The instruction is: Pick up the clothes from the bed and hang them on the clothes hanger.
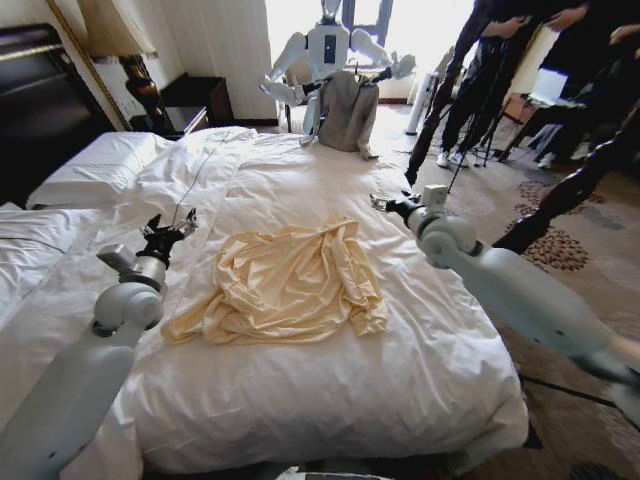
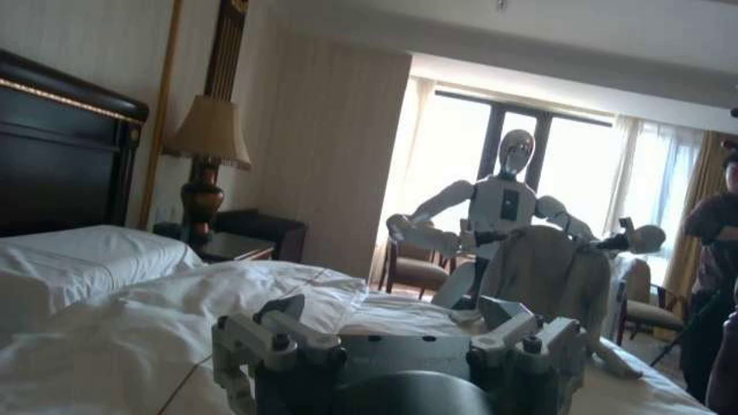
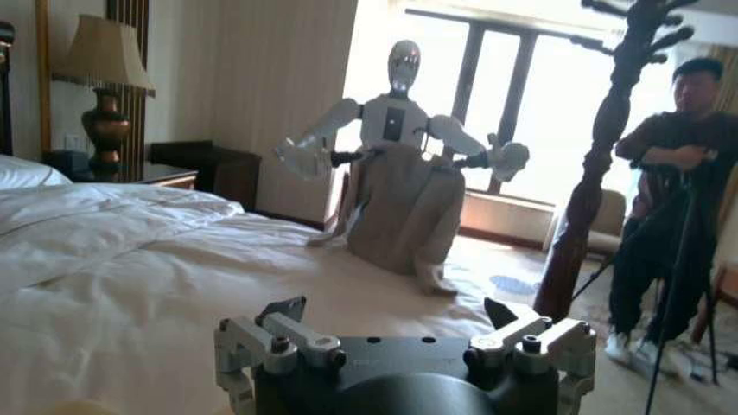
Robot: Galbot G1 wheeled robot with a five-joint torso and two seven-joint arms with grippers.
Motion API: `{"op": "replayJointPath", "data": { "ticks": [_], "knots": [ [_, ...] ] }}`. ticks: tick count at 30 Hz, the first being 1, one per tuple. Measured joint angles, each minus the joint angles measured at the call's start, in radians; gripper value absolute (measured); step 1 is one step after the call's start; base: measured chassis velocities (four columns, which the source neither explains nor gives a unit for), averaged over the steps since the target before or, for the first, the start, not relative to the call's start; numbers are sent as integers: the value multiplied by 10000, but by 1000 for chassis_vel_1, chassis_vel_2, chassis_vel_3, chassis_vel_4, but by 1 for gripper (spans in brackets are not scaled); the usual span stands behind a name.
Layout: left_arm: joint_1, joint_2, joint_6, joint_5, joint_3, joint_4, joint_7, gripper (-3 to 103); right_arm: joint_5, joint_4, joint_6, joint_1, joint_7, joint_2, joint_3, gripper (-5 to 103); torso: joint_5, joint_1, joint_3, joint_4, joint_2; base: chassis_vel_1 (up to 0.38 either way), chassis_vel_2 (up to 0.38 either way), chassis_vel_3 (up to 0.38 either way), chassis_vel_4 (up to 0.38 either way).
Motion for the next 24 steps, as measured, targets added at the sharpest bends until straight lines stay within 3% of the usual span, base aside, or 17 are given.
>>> {"op": "replayJointPath", "data": {
  "ticks": [3,9,10,11,13,15,18,19,21,24],
  "knots": [
    [1161,-264,229,-325,-931,-1483,-230,100,-169,1234,72,-941,496,-1098,863,100,1,-2,-2,4,1,0,0,0,0],
    [2536,-876,279,-226,-2024,-2684,-24,100,-182,2538,-92,-2622,1491,-1566,2437,100,0,0,-1,10,0,0,0,0,0],
    [2996,-1097,274,-206,-2501,-3021,77,100,-108,2905,-271,-3280,1605,-1694,3386,100,5,0,0,14,-2,0,0,0,0],
    [2996,-1097,274,-206,-2501,-3021,77,100,-108,2905,-271,-3280,1605,-1694,3386,100,5,0,0,14,-2,0,0,0,0],
    [3394,-1285,236,-108,-2989,-3360,184,100,228,3346,-453,-3617,1891,-2122,4506,100,2,-1,-1,10,-1,0,0,0,0],
    [3420,-1300,228,-92,-3039,-3418,189,100,424,3409,-522,-3527,1950,-2267,4743,100,2,-2,-2,9,0,0,0,0,0],
    [3359,-1306,229,-9,-3030,-3650,193,100,1925,3389,-987,-2027,2547,-2969,4559,100,2,0,1,8,-1,0,0,0,0],
    [3359,-1306,229,-9,-3030,-3650,193,100,1925,3389,-987,-2027,2547,-2969,4559,100,2,0,1,8,-1,0,0,0,0],
    [3217,-1290,268,5,-2843,-3768,173,100,3207,3035,-1796,13,2756,-3506,4333,100,-16,5,3,11,-2,0,0,0,0],
    [3185,-1291,289,22,-2729,-3801,165,100,3410,2736,-2216,768,2649,-3943,4343,100,-9,5,2,8,-2,0,0,0,0]
  ]
}}
